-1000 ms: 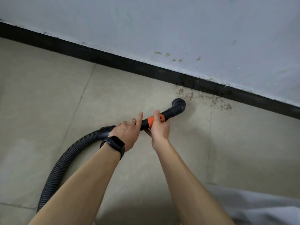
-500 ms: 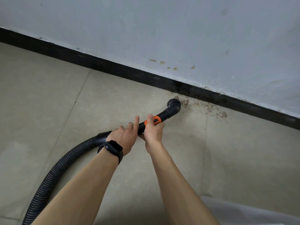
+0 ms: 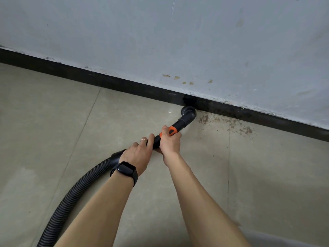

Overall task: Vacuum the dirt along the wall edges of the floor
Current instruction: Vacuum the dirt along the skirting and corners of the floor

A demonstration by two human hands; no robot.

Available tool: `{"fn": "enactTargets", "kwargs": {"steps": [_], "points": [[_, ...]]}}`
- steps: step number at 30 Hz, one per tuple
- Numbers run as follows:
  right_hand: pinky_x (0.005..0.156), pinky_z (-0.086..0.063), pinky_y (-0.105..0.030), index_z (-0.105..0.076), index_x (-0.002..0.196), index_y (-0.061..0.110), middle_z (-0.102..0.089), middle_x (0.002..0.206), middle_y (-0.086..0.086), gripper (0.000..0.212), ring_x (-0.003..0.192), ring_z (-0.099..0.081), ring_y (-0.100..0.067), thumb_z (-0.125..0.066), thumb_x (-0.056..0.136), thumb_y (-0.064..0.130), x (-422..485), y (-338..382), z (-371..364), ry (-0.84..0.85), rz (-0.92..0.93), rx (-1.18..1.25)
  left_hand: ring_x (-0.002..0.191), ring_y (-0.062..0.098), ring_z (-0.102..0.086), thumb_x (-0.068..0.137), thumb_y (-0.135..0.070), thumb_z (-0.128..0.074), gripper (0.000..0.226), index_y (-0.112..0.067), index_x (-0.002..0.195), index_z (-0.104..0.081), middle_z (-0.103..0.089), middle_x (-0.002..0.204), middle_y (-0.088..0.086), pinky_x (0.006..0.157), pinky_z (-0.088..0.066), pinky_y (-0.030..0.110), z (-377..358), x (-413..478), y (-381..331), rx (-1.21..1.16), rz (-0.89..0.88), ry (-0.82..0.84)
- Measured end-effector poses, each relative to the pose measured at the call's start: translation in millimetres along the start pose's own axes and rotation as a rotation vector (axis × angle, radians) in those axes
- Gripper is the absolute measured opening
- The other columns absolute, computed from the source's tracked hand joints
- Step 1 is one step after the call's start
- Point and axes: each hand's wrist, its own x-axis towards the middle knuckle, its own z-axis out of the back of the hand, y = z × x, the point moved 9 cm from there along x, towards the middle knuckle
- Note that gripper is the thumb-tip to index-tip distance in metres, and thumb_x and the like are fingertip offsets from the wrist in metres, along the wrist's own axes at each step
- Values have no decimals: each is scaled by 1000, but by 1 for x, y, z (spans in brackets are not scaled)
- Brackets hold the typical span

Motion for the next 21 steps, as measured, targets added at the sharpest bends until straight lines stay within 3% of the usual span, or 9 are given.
{"fn": "enactTargets", "kwargs": {"steps": [10,13,17,21], "points": [[88,-55,-41,-35,134,11,-60,111,-10,47,98,-62,-27,-49,103,44,-1,14,0,13,-15,-31,99,26,-57,91,-1,-45,62,-15,145,-18,-45,122,7,72,-48,35,3,10,3,-81,-10,-27],[94,-58,-49,-35,134,12,-60,112,-10,49,101,-63,-29,-51,102,45,-6,16,0,23,-27,-14,97,25,-58,93,-4,-48,60,-16,144,-18,-45,120,6,70,-48,34,3,11,2,-80,-22,-23],[91,-59,-53,-38,134,13,-61,110,-9,51,101,-65,-30,-53,99,47,-14,13,4,13,-50,21,98,24,-58,94,-7,-48,56,-17,142,-21,-46,120,4,64,-42,33,3,8,-4,-62,-49,-14],[86,-59,-44,-39,130,14,-59,101,-5,44,89,-62,-22,-50,102,46,-21,2,16,-37,-63,43,97,25,-59,92,-8,-50,53,-18,137,-24,-46,117,2,62,-42,36,0,2,-7,-26,-95,1]]}}
